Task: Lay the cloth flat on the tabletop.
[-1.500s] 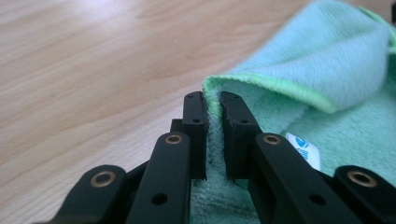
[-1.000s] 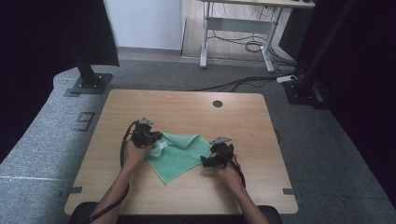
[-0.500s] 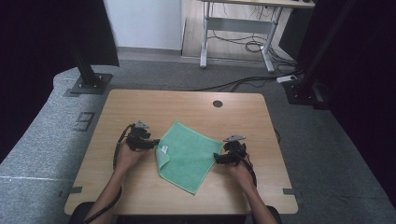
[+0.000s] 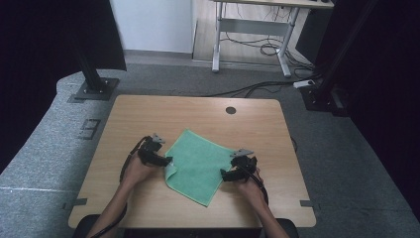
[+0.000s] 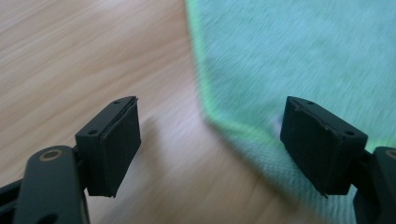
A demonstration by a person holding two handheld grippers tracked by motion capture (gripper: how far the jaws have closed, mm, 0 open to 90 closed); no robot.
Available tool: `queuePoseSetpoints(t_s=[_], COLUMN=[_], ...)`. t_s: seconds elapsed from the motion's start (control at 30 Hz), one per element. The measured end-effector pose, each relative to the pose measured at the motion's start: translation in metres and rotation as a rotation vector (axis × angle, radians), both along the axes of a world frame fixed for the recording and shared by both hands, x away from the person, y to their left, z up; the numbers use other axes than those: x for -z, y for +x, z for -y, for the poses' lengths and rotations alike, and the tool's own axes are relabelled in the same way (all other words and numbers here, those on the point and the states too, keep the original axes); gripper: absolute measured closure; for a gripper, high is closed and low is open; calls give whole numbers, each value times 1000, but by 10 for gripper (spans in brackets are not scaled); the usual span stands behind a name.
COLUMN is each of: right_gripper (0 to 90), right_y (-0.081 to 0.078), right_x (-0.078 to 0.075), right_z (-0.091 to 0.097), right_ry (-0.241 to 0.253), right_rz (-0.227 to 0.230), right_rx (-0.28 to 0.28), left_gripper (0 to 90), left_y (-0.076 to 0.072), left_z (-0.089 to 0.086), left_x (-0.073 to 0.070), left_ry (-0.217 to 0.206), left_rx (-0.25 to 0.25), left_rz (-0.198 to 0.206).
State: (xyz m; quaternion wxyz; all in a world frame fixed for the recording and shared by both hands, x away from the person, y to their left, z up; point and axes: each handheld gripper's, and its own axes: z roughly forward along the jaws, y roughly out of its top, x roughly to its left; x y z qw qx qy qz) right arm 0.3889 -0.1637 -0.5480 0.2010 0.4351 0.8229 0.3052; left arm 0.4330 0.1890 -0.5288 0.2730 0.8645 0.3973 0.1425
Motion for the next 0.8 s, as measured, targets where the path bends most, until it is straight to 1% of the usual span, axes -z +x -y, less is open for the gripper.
queuePoseSetpoints(t_s=[0.03,0.07,0.13,0.17,0.23,0.27,0.3,0.33,0.37,0.4,0.43,0.5,0.53,0.6,0.63,0.67,0.7,0.73,0.77,0.8], right_gripper=[11,10,7,7,7,7,7,8,10,24,24,29,28,24,24,21,21,19,8,0], right_y=[0,1,4,4,9,10,10,11,13,13,13,9,6,-1,-1,-8,-8,-11,-11,-11], right_x=[0,0,1,1,1,1,1,1,0,-1,-1,-3,-4,-6,-6,-5,-5,-2,0,1], right_z=[1,2,6,6,10,11,11,12,14,17,17,19,19,18,18,14,14,11,9,9], right_ry=[-8,-3,15,15,13,10,10,8,0,-8,-8,8,26,52,52,58,58,44,23,20], right_rz=[4,2,-8,-8,-8,-10,-10,-8,-5,3,3,4,-1,-7,-7,-18,-18,-29,-34,-31], right_rx=[1,7,16,16,34,36,36,41,47,62,62,70,64,49,49,28,28,18,15,19], left_gripper=[201,201,194,195,194,192,191,191,189,180,177,168,165,162,157,157,148,150,150,150], left_y=[-6,-9,-14,-14,-16,-16,-16,-15,-14,-13,-13,-14,-15,-17,-17,-18,-18,-20,-21,-23], left_z=[-11,-16,-28,-28,-37,-38,-38,-37,-34,-26,-26,-15,-7,-1,-1,0,0,-4,-5,-5], left_x=[-1,-2,-4,-4,-9,-13,-13,-16,-18,-18,-18,-14,-8,2,2,9,9,11,11,11], left_ry=[27,39,37,37,8,-26,-26,-61,-85,-110,-110,-109,-89,-55,-55,-19,-19,-55,-53,-50], left_rx=[-8,-14,-36,-36,-60,-72,-72,-74,-70,-45,-45,-13,7,14,14,12,12,-10,-15,-20], left_rz=[-3,-4,-2,-2,16,31,31,43,47,53,53,51,47,40,40,41,41,41,42,46])
